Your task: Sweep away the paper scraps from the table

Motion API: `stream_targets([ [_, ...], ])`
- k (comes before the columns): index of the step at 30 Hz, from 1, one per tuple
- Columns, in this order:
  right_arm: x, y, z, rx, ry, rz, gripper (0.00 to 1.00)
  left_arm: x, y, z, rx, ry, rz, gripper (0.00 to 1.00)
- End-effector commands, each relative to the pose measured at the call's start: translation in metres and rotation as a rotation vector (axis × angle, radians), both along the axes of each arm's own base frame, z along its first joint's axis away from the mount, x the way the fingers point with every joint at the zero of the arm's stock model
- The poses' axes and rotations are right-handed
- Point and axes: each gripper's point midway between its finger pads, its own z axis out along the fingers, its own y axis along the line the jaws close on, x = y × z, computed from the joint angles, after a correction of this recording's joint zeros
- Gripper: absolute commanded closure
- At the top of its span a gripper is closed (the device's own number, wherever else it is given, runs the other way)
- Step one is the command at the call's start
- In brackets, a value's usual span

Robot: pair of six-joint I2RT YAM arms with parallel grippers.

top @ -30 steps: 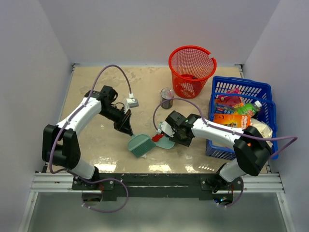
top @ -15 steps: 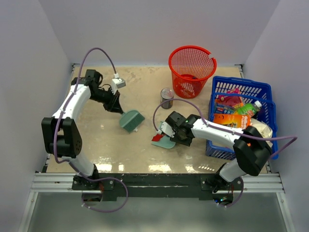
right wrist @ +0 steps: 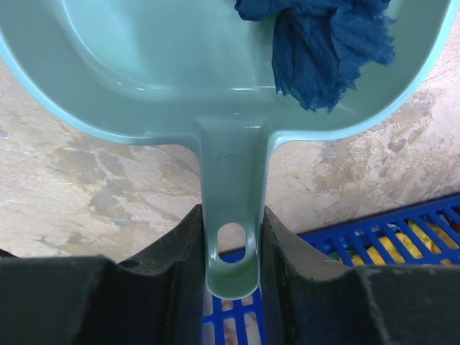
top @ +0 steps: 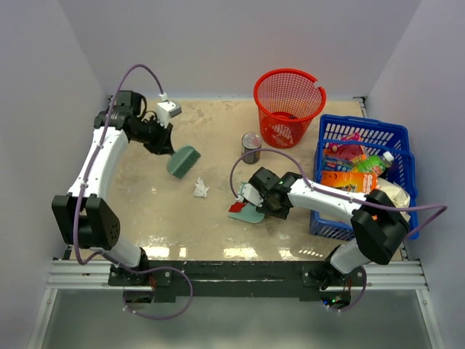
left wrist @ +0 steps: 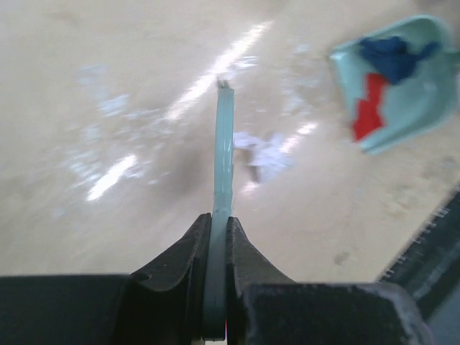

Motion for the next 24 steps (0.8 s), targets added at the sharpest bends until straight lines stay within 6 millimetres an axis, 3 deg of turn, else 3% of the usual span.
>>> stream_targets([
  [1,0.001,0.002,0.005,-0.006,0.003,0.030,1.00,0.052,0.071,0.004,0.303,-0.150,0.380,1.00],
  [5,0.003,0.005,0.005,-0.008,0.009,0.040,1.00,0.049,0.078,-0.026,0.353,-0.019,0.412,1.00],
  [12,-0.004,0.007,0.004,-0.005,0.058,0.062,1.00,0.013,0.053,-0.078,0.248,0.197,0.366,1.00],
  [20,0.000,0.023,0.010,0.062,0.055,0.046,1.00,-0.005,0.016,-0.104,0.098,0.350,0.316,1.00],
  [24,-0.002,0.024,0.007,0.063,0.069,0.047,1.00,-0.014,-0.021,-0.107,0.037,0.385,0.225,1.00],
])
